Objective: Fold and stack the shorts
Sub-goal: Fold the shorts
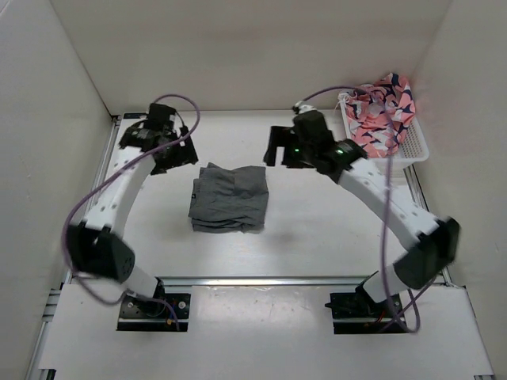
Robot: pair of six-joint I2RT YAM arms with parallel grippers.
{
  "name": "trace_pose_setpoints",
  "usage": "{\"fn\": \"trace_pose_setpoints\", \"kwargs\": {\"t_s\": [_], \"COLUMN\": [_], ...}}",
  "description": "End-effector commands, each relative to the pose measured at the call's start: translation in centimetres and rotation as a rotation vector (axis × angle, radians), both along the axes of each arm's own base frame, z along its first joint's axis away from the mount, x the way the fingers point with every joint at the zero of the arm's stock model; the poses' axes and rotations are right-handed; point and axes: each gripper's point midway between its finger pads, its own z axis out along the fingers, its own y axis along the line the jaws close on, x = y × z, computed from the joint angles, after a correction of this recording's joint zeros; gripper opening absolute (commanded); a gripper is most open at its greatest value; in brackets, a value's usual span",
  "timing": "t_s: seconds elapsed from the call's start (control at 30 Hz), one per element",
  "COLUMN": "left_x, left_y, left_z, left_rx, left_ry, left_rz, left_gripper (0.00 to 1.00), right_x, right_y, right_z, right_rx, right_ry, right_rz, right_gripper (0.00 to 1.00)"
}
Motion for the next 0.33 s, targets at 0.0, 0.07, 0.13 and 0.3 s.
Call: {"fn": "trace_pose_setpoints", "kwargs": {"t_s": [0.0,0.07,0.13,0.3], "left_x": [-2.4,-3.6,-5.3,-7.5], "left_y": [1.9,2.2,2.4,2.8], "left_z": [7.5,7.8,8.8,9.7], "left_rx": [0.008,-0.006,-0.037,-0.072], "left_ry": [-0.238,-0.269,-0.321,-0.398], "left_rz": [0.059,0.068,0.089,0.093], "left_gripper": [0.99,1.0,1.0,1.0], "right_x": [-1.9,-3.4,-4.7,-7.7], "right_y": [-7.7,-11.7,-14.2,-17.5], "right_z": [0.8,1.2,1.0,0.1], "right_rx": [-0.184,-0.248,-0.296,-0.295], "right_ry": [-0.063,-0.084,-0.079,-0.086], "right_rz": [-0.151,-0.24,-0.297,-0.363], "right_gripper": [0.97,0.98,0.98,0.93]}}
